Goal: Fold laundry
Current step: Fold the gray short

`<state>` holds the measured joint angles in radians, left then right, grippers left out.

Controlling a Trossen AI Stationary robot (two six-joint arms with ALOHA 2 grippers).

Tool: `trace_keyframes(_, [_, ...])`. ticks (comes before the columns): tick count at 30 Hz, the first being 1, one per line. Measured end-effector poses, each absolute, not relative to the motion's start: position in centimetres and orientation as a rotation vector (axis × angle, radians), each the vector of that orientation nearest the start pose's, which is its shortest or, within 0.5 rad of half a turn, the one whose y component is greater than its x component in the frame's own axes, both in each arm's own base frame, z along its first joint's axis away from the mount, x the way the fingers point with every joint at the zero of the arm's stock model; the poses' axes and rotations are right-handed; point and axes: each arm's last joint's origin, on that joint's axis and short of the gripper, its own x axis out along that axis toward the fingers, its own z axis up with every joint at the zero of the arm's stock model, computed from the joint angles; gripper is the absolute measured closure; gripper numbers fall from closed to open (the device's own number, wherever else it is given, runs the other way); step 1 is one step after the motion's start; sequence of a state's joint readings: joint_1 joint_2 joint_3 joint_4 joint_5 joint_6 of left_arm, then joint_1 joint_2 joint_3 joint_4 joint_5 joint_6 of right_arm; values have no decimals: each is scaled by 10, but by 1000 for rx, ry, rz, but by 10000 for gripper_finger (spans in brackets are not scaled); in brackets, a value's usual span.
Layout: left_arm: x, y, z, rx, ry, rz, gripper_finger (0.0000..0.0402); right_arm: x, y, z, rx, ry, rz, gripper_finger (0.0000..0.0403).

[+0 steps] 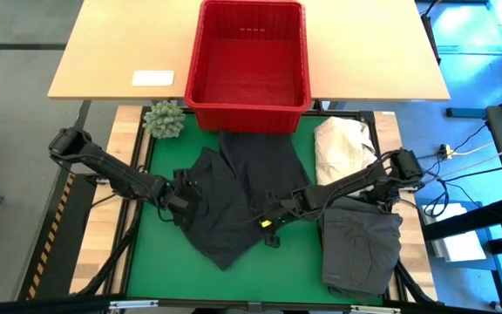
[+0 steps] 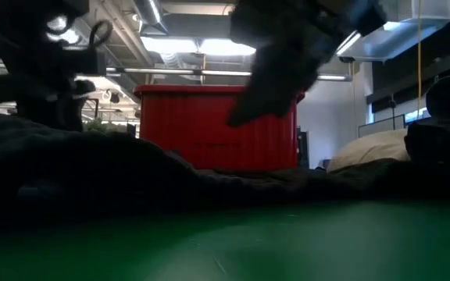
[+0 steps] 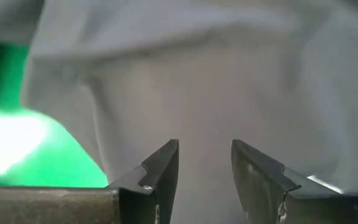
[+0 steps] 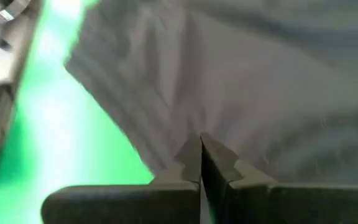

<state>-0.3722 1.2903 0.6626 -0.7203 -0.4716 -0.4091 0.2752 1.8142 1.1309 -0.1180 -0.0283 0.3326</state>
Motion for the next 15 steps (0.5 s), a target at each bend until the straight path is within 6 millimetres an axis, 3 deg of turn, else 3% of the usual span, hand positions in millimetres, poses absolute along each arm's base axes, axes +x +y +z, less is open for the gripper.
trace_keyframes(6, [181,-45,153,173,1262,390,261,383,109,170,223,703,205,403])
trace_keyframes(15, [166,-38,134,36,1347,434,261,383,113,129,305,881,256,403])
